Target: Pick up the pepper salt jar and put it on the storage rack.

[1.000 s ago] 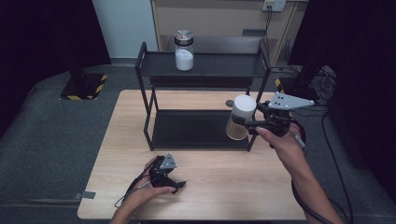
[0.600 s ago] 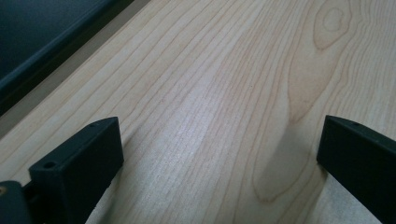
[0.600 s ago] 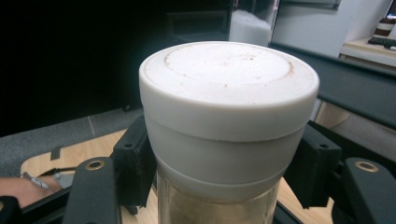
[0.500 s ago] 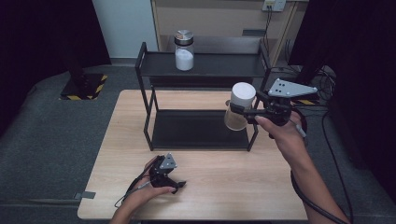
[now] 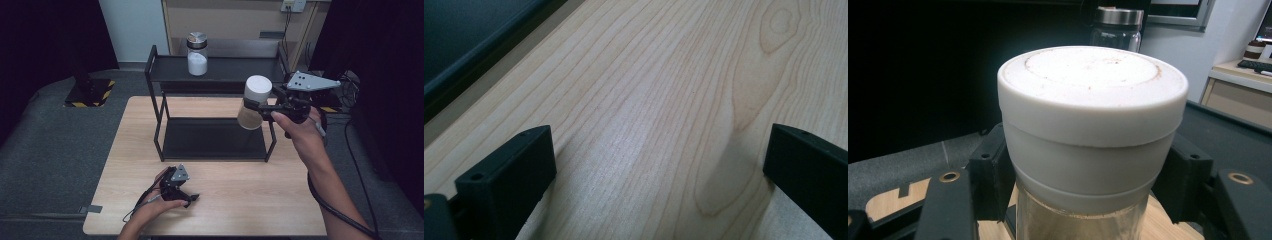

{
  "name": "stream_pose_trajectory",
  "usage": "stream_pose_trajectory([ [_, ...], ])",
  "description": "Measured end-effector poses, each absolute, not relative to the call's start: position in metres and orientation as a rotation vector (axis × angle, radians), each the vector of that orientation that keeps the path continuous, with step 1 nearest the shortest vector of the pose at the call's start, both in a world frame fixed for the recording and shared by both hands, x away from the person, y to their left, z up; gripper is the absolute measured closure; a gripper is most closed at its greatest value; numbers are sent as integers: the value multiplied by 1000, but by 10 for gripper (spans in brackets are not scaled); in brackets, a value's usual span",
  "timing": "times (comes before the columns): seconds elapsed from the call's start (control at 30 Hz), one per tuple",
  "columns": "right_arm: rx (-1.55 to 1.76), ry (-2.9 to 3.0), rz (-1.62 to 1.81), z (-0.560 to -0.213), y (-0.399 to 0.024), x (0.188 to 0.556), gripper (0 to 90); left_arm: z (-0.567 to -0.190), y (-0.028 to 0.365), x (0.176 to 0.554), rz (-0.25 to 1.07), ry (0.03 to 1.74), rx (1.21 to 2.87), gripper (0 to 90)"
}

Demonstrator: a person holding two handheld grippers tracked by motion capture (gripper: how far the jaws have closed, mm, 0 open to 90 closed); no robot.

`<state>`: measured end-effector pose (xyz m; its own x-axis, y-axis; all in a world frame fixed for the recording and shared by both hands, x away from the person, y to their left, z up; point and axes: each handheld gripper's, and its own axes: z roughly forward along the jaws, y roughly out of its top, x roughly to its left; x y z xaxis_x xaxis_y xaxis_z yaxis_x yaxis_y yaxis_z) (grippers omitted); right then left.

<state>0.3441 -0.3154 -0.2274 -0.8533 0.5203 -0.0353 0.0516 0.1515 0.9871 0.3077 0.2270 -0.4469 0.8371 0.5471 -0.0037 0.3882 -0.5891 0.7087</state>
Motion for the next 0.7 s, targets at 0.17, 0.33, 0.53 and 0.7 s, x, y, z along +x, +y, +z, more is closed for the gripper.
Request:
stream_pose_trajectory([
  [0.17, 540, 2054, 1759, -223, -315, 347, 361, -447, 227, 308, 277, 679, 2272, 0],
  [0.33, 538, 2039, 1773, -219, -315, 349, 362, -447, 227, 308, 277, 679, 2272, 0],
  [0.53, 531, 2022, 1782, -214, -314, 354, 361, -447, 227, 308, 277, 679, 2272, 0],
  [0.7, 527, 2006, 1795, -209, -314, 359, 361, -447, 227, 308, 277, 679, 2271, 0],
])
